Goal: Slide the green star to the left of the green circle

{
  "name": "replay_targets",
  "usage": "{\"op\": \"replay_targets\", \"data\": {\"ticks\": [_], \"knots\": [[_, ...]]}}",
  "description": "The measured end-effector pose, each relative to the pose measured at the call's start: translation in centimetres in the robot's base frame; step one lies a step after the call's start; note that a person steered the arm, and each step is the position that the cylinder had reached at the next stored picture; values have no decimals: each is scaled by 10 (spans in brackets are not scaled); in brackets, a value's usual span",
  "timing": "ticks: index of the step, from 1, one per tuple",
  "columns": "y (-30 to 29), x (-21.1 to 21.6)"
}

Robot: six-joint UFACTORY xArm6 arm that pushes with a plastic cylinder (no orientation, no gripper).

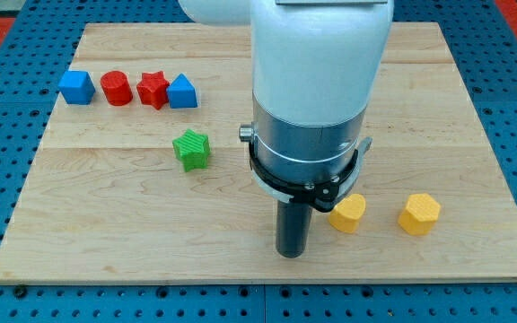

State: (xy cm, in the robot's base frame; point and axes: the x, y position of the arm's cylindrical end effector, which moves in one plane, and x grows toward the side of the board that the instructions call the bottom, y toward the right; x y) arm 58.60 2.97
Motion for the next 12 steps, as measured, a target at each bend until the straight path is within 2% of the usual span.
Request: {"op": "replay_targets", "data": {"ticks": [2,3,4,6,7,8,10,12], "knots": [[0,-1],[-42,11],[-118,-13],[-35,-117],[-78,-139],[-113,-131],[-153,-153],[-199,-118]]}}
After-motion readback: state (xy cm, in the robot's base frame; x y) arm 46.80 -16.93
